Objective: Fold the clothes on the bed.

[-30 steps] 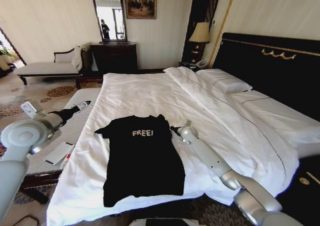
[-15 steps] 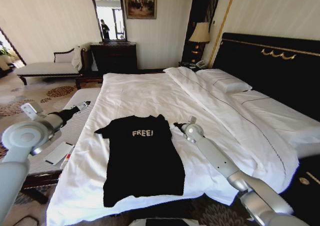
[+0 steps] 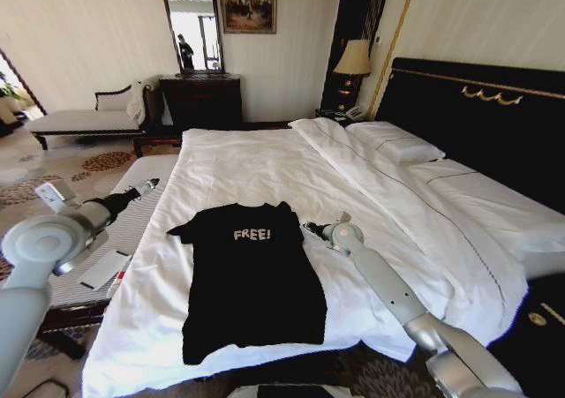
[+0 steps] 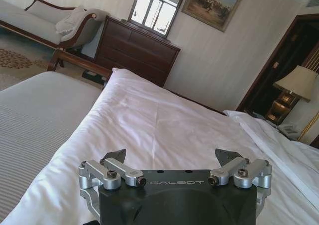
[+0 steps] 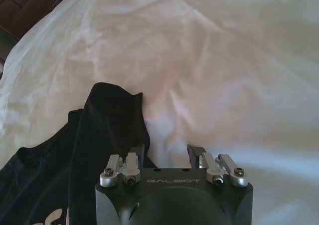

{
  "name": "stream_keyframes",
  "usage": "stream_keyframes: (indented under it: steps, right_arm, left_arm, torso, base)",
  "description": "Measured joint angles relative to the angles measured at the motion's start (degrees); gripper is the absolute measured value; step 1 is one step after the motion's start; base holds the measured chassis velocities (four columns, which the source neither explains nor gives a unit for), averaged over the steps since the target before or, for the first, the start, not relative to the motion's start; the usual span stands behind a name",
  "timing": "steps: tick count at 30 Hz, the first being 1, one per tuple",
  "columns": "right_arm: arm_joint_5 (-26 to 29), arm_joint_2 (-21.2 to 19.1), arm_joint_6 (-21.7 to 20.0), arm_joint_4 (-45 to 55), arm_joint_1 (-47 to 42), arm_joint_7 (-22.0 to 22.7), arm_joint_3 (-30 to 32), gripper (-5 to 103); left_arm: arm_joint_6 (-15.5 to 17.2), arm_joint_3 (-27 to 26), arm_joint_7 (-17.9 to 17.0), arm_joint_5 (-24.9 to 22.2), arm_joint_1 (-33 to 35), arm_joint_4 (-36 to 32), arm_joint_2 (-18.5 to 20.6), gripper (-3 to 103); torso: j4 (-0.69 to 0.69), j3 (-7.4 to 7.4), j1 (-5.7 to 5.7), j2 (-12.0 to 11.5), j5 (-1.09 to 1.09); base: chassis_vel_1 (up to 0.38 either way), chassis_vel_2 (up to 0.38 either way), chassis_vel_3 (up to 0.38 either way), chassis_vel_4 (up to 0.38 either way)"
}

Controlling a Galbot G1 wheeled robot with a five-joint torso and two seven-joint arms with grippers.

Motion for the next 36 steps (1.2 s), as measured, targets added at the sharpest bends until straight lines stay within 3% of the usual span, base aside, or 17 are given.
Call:
stream_keyframes:
  steps: [8,10,11,14,16,23,25,28,36]
  right_arm:
    - [-2.5,4.1,0.1,-6.0,3.9,-3.0,-3.1,79]
    - [-3.6,4.7,0.1,-6.9,4.8,-3.6,-4.2,69]
    - [-3.6,4.7,0.1,-6.9,4.8,-3.6,-4.2,69]
    - [-4.3,4.5,0.0,-6.9,5.2,-4.2,-5.1,52]
    - [-4.6,4.3,0.0,-6.8,5.2,-4.4,-5.3,52]
    - [-6.7,3.2,0.5,-6.4,5.5,-5.1,-5.9,19]
    - [-7.3,3.0,0.9,-6.4,5.6,-5.4,-6.0,19]
    - [-8.1,2.6,1.2,-5.9,5.6,-5.9,-6.6,4]
    - [-9.6,3.6,3.0,-2.7,5.2,-7.7,-9.2,0]
  left_arm:
    - [-0.1,-0.6,0.0,0.5,1.3,-0.3,0.2,100]
    - [-0.3,-1.2,0.1,0.5,1.9,-0.5,0.4,100]
    - [-0.3,-1.2,0.1,0.5,1.9,-0.5,0.4,100]
    - [-0.5,-1.5,0.2,0.9,2.5,-0.6,0.4,100]
    - [-0.5,-1.5,0.2,1.0,2.5,-0.6,0.4,100]
    - [-0.7,-1.2,0.4,1.4,2.5,-0.6,-0.2,100]
    - [-0.8,-1.2,0.4,1.4,2.5,-0.7,-0.2,100]
    - [-0.9,-1.2,0.4,1.5,2.5,-0.7,-0.2,100]
    - [-1.2,-1.7,0.6,1.5,2.5,-0.6,-0.1,100]
  torso:
    - [0.04,0.00,0.01,0.0,0.00]
    - [0.04,0.00,0.00,0.0,0.00]
    - [0.04,0.00,0.00,0.0,0.00]
    - [0.01,0.00,0.00,0.0,0.01]
    - [0.01,0.00,0.00,0.0,0.01]
    - [0.01,0.01,0.00,0.0,0.01]
    - [0.01,0.00,0.00,0.0,0.01]
    - [0.01,0.01,0.01,0.0,0.01]
    - [0.02,0.00,0.00,0.0,0.01]
  base:
    - [0.000,0.000,0.000,0.000]
    - [0.000,0.000,0.000,0.000]
    - [0.000,0.000,0.000,0.000]
    - [0.000,0.000,0.000,0.000]
    - [0.000,0.000,0.000,0.000]
    - [0.000,0.000,0.000,0.000]
    - [0.000,0.000,0.000,0.000]
    - [0.000,0.000,0.000,0.000]
    - [0.000,0.000,0.000,0.000]
